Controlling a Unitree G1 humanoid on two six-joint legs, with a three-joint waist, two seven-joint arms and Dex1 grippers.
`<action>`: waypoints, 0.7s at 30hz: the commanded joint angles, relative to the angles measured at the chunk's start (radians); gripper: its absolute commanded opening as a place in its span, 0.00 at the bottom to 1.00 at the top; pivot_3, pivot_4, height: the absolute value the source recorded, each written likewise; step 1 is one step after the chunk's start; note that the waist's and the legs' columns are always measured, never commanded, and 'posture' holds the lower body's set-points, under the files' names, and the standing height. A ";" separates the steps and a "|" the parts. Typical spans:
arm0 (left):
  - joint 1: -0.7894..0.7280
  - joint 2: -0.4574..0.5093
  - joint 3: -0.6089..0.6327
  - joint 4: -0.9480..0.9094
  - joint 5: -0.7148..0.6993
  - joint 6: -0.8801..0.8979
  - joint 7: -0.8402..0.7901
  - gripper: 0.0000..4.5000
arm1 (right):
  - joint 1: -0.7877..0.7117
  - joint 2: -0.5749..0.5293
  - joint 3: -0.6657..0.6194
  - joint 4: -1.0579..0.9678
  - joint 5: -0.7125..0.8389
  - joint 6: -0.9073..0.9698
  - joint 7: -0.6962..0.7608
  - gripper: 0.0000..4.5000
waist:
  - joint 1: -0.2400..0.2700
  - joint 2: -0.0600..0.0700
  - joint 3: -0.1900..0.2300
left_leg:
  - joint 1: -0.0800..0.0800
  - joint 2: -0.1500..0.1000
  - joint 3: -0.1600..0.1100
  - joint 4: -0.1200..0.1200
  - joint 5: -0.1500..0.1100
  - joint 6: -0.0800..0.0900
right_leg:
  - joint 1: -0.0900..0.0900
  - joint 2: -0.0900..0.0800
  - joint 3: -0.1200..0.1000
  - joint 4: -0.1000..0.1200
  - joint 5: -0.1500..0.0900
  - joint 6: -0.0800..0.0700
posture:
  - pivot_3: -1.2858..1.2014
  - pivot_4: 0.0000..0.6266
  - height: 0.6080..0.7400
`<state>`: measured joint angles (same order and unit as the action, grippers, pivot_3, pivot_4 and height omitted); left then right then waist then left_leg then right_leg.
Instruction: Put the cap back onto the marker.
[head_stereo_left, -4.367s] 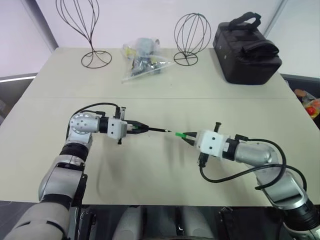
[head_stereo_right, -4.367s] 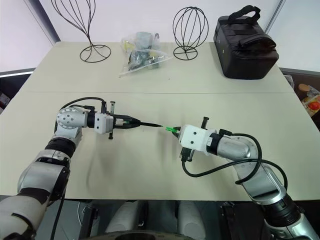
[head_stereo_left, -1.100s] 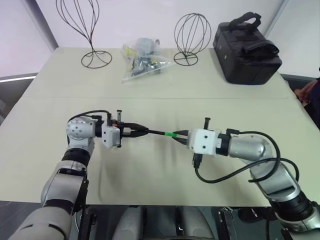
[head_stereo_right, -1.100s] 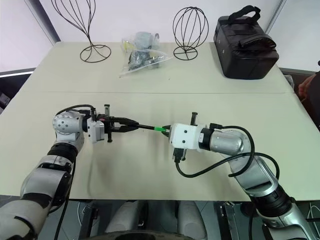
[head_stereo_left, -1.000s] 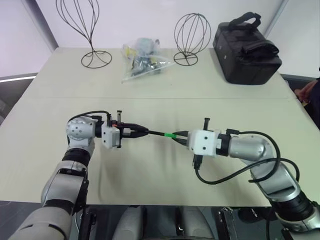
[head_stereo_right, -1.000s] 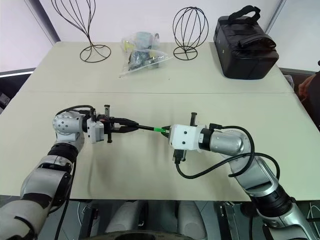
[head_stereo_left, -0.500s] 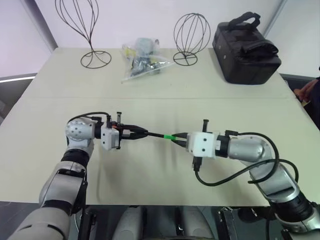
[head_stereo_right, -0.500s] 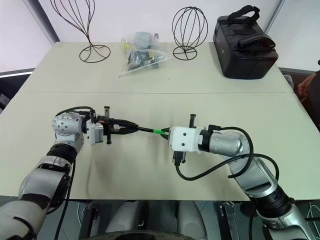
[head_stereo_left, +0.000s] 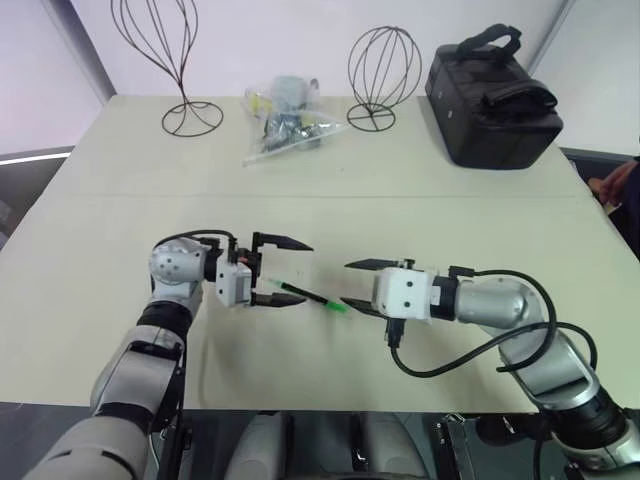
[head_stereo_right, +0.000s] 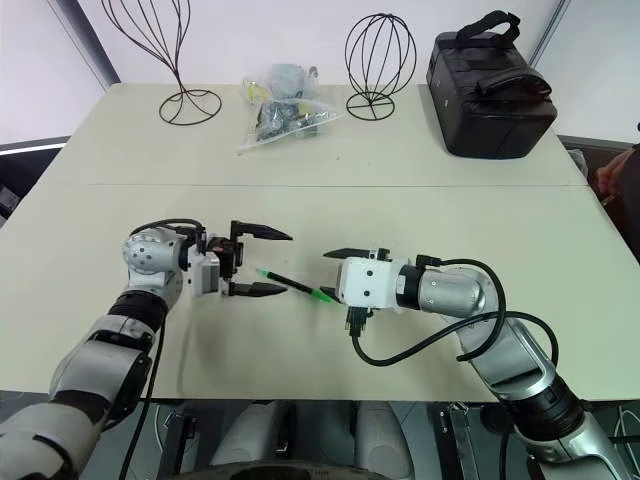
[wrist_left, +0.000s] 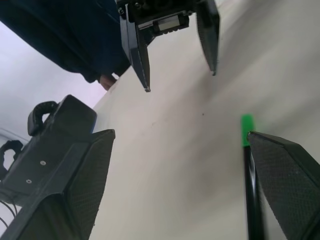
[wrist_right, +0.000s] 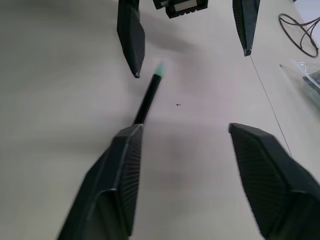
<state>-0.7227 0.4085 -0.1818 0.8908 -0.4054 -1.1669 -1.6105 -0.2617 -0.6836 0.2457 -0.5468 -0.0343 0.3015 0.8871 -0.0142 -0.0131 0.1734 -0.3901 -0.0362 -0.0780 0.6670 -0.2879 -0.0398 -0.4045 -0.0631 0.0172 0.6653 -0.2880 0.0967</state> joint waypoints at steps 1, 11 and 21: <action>-0.004 0.003 0.015 -0.026 -0.015 -0.008 -0.004 1.00 | 0.008 -0.011 -0.020 -0.039 0.008 -0.006 -0.006 0.60 | 0.000 0.000 0.000 | 0.000 0.000 0.000 0.000 0.000 0.000 | 0.000 0.000 0.000 0.000 0.000 0.000 | 0.52 0.24 1.00; -0.013 0.068 0.073 -0.031 0.053 0.119 0.138 1.00 | 0.174 0.019 -0.149 -0.120 0.052 0.103 -0.111 0.60 | 0.000 0.000 0.000 | 0.000 0.000 0.000 0.000 0.000 0.000 | 0.000 0.000 0.000 0.000 0.000 0.000 | 0.52 0.24 1.00; 0.387 0.161 0.183 -0.654 0.013 0.941 0.639 1.00 | 0.330 0.328 -0.325 -0.316 0.074 0.354 -0.473 0.60 | -0.004 0.001 -0.001 | 0.000 0.003 0.000 -0.002 0.000 0.000 | -0.001 0.000 0.002 0.000 0.000 0.000 | 0.52 0.24 1.00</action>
<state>-0.3740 0.5549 -0.0426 0.3836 -0.3620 -0.3580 -1.0737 0.0646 -0.3809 -0.0516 -0.7932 0.0444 0.6327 0.4838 -0.0183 -0.0117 0.1728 -0.3898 -0.0327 -0.0785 0.6654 -0.2879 -0.0398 -0.4052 -0.0633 0.0199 0.6658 -0.2881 0.0964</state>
